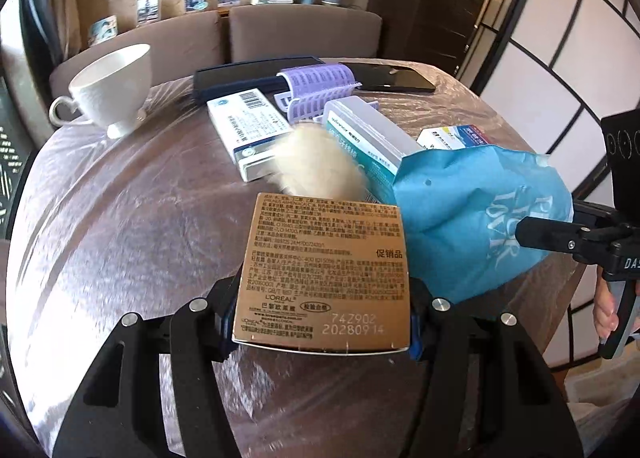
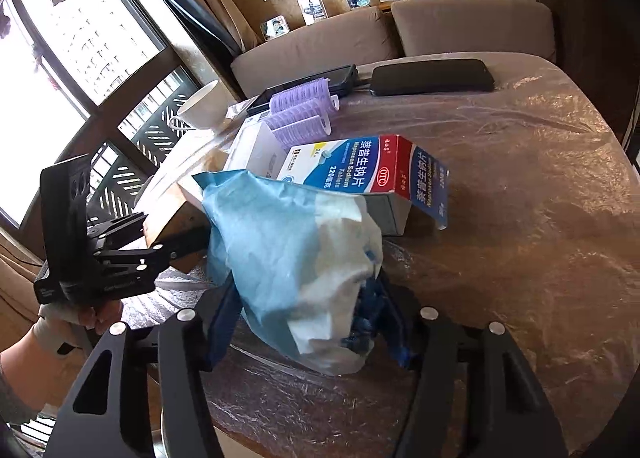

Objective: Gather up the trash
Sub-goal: 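Grasp the blue plastic bag with the right gripper while the left gripper grasps the cardboard box, then lift the cardboard box and blue bag and carry them toward the bin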

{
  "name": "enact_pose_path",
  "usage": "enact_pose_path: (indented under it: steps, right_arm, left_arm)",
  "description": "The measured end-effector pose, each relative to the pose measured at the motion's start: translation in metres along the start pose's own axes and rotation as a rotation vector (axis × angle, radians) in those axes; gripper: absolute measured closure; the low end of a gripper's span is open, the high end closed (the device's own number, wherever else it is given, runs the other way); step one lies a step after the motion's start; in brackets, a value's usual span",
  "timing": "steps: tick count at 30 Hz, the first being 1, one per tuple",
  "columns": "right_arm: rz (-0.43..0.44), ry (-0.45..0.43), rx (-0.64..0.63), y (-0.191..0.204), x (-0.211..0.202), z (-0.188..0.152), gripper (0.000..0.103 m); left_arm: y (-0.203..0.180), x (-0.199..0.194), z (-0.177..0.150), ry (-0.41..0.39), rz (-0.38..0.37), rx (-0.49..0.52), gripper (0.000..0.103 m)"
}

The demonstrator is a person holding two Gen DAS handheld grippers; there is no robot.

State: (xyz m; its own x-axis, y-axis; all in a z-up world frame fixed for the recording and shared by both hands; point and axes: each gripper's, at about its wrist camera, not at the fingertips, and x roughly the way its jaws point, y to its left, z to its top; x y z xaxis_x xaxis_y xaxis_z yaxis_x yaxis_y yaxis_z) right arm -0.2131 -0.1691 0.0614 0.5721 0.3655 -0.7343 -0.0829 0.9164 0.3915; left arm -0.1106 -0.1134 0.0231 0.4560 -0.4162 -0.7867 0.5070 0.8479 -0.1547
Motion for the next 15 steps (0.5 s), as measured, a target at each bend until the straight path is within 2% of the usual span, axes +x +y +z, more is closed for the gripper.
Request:
enact_pose_path:
  steps: [2, 3, 5, 7, 11, 15]
  right_arm:
    - [0.015, 0.005, -0.019, 0.001, -0.002, -0.002, 0.044]
    - [0.015, 0.012, -0.031, 0.002, -0.001, -0.002, 0.04]
    - [-0.034, 0.013, -0.071, 0.006, -0.001, -0.004, 0.029]
    - [-0.069, 0.002, -0.103, 0.008, -0.001, -0.004, 0.01]
    - [-0.125, -0.008, -0.105, 0.0, 0.003, 0.003, 0.004]
    - [-0.049, 0.016, -0.059, -0.012, 0.013, 0.012, 0.004]
  left_arm:
    - [0.001, -0.003, -0.002, 0.0, 0.002, -0.017, 0.042]
    - [0.001, -0.004, -0.002, 0.001, 0.002, -0.022, 0.042]
    - [0.002, -0.005, -0.004, 0.003, 0.009, -0.024, 0.042]
    - [0.002, -0.005, -0.005, 0.008, 0.012, -0.023, 0.042]
    - [0.002, 0.0, -0.005, 0.021, 0.022, -0.014, 0.042]
    - [0.0, 0.001, -0.004, 0.016, 0.014, -0.011, 0.042]
